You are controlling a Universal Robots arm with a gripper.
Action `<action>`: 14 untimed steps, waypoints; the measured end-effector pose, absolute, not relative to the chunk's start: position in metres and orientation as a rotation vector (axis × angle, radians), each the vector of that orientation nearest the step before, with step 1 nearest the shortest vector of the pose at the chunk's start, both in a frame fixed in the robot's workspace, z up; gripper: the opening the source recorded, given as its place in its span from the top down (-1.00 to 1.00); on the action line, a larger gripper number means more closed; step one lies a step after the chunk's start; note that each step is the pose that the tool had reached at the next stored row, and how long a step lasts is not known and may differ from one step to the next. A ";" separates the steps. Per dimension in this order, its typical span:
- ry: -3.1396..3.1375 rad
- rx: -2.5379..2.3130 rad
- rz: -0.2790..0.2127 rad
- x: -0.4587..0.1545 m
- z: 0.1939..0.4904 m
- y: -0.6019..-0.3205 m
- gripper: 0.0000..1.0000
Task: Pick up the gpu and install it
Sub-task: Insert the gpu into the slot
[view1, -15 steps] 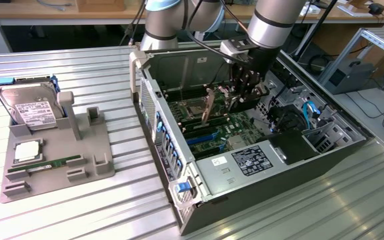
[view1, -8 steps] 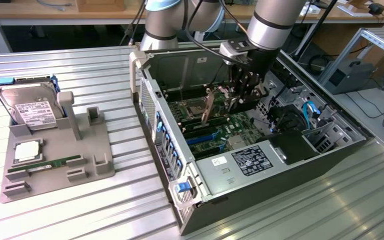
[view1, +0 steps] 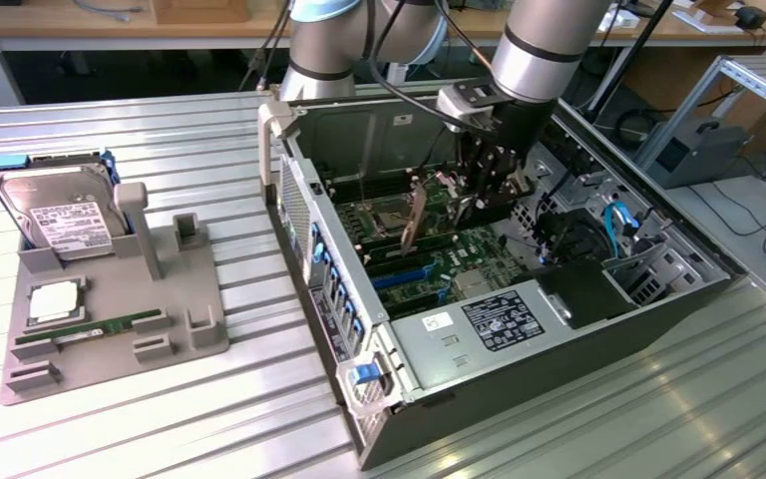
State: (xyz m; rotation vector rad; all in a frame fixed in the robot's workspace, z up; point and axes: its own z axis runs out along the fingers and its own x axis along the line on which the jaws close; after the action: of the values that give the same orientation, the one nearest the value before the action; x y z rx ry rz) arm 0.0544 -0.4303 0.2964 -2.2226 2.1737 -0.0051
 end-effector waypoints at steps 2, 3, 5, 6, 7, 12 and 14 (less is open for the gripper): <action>2.174 -2.223 -0.005 0.054 0.296 -0.431 0.47; 2.174 -2.223 -0.005 0.054 0.295 -0.431 0.47; 2.174 -2.223 -0.005 0.054 0.294 -0.431 0.47; 2.174 -2.223 -0.005 0.054 0.294 -0.431 0.47; 2.174 -2.223 -0.005 0.054 0.293 -0.431 0.47; 2.174 -2.223 -0.005 0.053 0.292 -0.432 0.47; 2.174 -2.223 -0.005 0.053 0.291 -0.432 0.47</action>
State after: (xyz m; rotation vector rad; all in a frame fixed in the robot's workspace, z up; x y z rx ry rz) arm 0.0531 -0.4322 0.2910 -2.2226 2.1736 -0.0050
